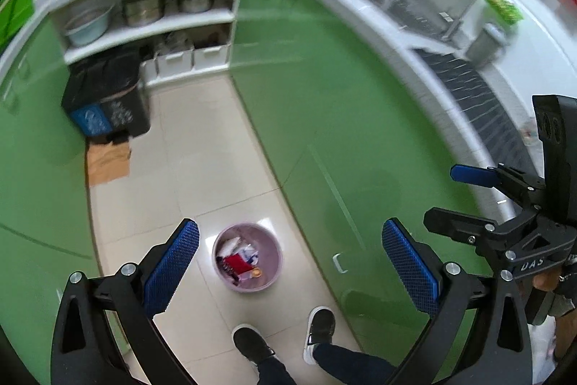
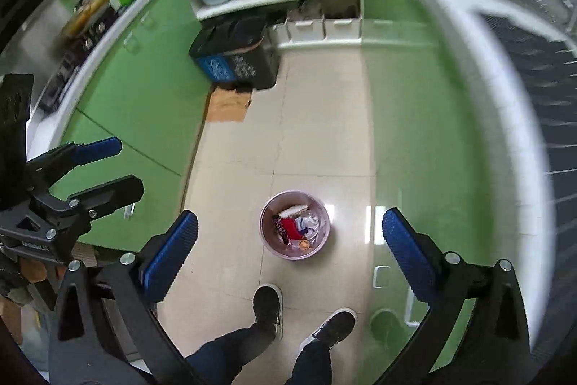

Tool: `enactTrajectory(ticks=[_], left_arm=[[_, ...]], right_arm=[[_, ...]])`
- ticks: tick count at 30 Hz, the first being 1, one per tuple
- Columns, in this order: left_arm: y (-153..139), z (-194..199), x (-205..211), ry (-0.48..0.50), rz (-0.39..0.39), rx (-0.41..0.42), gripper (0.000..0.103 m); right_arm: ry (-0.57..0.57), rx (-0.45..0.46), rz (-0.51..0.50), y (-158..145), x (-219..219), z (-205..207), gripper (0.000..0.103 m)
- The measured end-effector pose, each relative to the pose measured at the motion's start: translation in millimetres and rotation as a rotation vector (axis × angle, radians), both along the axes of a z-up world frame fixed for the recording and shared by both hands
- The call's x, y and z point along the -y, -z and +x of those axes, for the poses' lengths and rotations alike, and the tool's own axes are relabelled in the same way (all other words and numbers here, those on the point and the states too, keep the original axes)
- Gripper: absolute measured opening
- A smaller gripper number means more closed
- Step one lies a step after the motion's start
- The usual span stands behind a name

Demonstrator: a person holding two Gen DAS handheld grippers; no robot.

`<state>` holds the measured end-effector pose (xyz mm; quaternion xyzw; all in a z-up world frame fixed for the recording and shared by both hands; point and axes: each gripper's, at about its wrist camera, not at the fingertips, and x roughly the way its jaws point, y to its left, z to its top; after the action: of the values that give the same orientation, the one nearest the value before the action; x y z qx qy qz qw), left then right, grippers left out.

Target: Collect trash

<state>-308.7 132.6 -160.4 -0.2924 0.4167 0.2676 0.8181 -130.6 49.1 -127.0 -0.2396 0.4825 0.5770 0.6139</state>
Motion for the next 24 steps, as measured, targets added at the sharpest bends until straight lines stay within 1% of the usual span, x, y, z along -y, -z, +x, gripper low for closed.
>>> enactTrajectory(ticks=[1,4,7,10,12,18,21,24], left_arm=[[-9,4,3,0.009,0.003,0.004,0.097],[-48,30,18,0.06,0.026,0.019,0.097],[-77,58,34,0.111,0.05,0.036,0.097],[-96,87,52,0.159,0.059,0.048,0.097],[-108,113,68,0.205,0.078,0.051,0.097],[-125,177,111,0.321,0.113,0.04,0.097],[-131,199,124,0.367,0.126,0.051,0.097],[-138,220,135,0.414,0.143,0.058,0.097]], right_arm=[[0.013,0.001,0.004,-9,5,6,0.1],[0.071,0.009,0.025,-44,29,33,0.1],[0.121,0.022,0.046,-70,54,59,0.1],[0.169,0.047,0.061,-92,84,89,0.1],[0.195,0.057,0.064,-98,100,106,0.1],[0.305,0.098,0.086,-118,161,164,0.1],[0.346,0.111,0.099,-125,185,183,0.1],[0.378,0.112,0.11,-130,203,191,0.1]])
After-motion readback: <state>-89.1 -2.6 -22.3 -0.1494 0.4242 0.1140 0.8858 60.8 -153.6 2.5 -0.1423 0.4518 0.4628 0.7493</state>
